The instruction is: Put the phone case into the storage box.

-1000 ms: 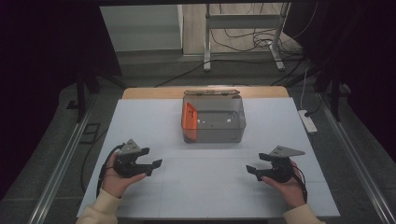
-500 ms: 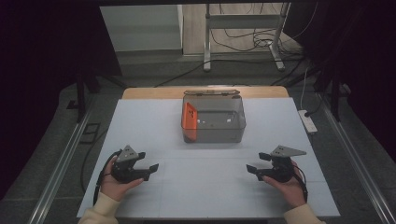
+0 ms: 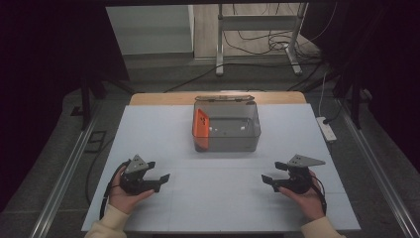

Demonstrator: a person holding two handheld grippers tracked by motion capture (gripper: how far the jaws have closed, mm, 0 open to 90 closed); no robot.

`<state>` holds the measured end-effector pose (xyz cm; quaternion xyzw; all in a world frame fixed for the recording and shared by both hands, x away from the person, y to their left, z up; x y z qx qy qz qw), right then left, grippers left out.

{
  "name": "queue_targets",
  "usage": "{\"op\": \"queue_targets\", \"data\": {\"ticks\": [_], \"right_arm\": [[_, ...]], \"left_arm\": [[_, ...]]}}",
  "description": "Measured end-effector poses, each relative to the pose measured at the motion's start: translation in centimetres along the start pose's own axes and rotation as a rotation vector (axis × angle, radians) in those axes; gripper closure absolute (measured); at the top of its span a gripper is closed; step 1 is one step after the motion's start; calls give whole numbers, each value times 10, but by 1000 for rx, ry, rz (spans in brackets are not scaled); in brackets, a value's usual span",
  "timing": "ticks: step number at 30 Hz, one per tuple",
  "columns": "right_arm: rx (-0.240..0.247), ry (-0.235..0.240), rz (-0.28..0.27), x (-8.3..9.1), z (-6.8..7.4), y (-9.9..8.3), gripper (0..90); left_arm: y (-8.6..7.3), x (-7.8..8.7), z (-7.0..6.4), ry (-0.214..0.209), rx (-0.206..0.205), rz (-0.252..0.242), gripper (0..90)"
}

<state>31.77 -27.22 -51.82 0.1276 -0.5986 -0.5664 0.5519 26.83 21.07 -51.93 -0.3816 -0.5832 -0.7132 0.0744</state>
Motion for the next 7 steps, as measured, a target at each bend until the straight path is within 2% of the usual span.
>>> {"op": "queue_targets", "data": {"ticks": [3, 7], "right_arm": [[2, -1, 3, 0, 0, 0, 195], [2, -1, 0, 1, 0, -1, 194]], "left_arm": [[0, 0, 0, 1, -2, 1, 244], [1, 2, 3, -9, 20, -10, 243]]}}
Point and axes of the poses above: each handheld gripper's, and its own axes: x roughly backward along the jaws, y roughly out of its top, z roughly to its left, the point moved 1 cm from there along -x, roughly forward along the jaws, and after that the axes turned 12 degrees about y, right-handed, at the moved point
